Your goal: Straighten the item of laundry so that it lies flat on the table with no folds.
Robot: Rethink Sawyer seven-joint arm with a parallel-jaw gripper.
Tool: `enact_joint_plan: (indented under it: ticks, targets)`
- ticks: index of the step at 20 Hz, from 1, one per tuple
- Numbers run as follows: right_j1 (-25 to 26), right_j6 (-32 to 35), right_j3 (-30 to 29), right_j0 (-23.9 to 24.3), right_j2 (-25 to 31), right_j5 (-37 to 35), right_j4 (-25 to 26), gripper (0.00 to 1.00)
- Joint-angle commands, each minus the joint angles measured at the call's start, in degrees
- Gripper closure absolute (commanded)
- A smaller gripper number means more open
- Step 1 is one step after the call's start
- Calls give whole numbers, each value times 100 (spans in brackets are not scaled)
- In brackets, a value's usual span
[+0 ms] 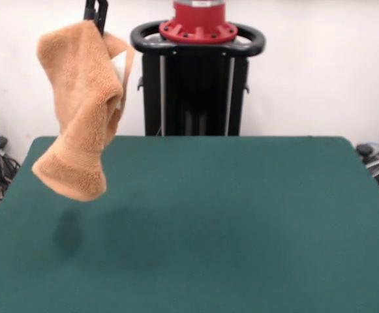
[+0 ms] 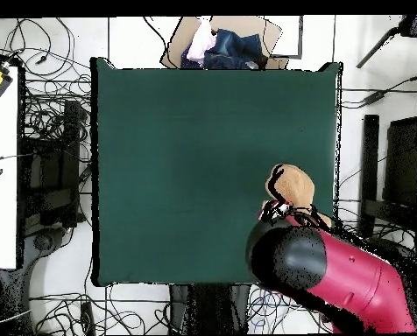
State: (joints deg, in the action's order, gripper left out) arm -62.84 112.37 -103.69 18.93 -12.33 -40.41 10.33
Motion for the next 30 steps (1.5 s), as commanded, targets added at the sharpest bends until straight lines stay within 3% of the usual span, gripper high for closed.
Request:
enact_joint_plan:
  ticks: [1,4,5,8,10,14,19,22,27,30]
  targets:
    - [432,943,194,-286,111,121,125,100]
    - [343,472,49,-237,229,135,189,100]
    - [287,-138,15,-134,406,-15,317,100]
    - [78,-3083,-143,281,1312,-880,955,100]
    - [-103,-4447,-465,762,2043,-815,985,100]
    - [-207,-5796,-776,1369,2955,-926,1082,100]
    - [-283,-8215,-1044,2152,4059,-1201,1255,100]
    - [-273,-9217,-1075,2376,4355,-1324,1451,100]
    - [-300,-10437,-1306,2759,4690,-1211,1315,100]
    - [-137,-10889,-1365,2839,4851,-1056,1273,100]
